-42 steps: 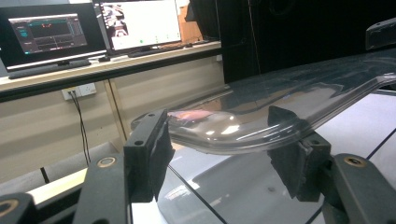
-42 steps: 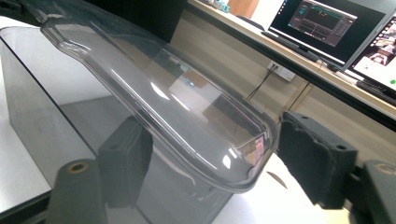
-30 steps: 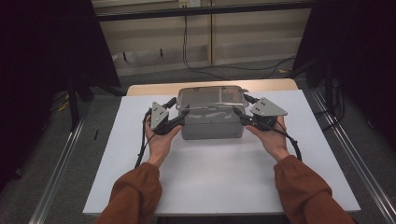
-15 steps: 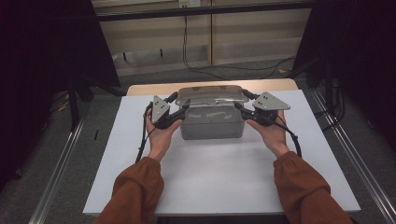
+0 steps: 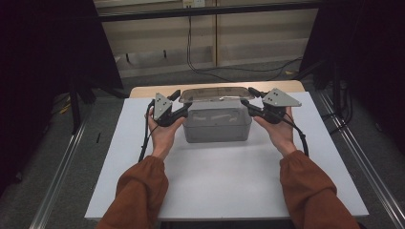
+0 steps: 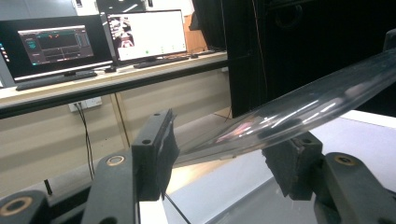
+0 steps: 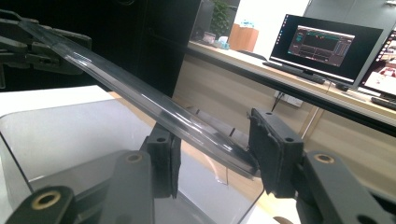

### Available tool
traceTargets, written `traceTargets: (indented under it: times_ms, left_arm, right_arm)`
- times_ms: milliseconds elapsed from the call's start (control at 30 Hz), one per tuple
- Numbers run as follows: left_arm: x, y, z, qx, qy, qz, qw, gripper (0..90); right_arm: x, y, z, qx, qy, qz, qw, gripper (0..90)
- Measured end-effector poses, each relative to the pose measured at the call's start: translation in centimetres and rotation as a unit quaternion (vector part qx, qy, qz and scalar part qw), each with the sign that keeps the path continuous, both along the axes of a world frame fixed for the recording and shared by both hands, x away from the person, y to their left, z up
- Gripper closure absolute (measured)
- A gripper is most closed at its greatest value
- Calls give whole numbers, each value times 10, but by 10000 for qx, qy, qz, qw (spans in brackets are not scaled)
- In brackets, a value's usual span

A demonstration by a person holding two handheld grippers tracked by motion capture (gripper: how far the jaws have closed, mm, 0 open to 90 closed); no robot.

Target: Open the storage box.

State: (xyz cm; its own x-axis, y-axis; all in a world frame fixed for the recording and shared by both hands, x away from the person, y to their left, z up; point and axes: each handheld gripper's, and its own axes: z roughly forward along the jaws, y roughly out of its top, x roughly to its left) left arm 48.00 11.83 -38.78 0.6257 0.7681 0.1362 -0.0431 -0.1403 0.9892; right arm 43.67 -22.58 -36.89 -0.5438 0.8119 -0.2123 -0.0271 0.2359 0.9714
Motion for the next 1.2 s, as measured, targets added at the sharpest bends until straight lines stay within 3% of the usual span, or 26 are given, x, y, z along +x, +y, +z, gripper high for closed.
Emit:
traceTargets:
  times_ms: [167,300,433,733,1200]
  left_arm:
    - [4,0,3,24,41,-149,9999,471]
    - [7,-1,4,-219,93,-203,9995,482]
    - [11,-1,7,-219,55,-191,9996,498]
    - [16,-1,13,-117,-21,-146,9998,547]
    - [25,1,17,-123,6,-145,9998,593]
  right_arm:
    - [3,-1,1,91,-31,4,10000,537]
    - [8,-2,5,133,18,68,9999,537]
    - [12,-3,9,188,15,31,9998,494]
    - [21,-5,14,314,4,30,9995,494]
    - [43,-12,8,392,164,25,9991,513]
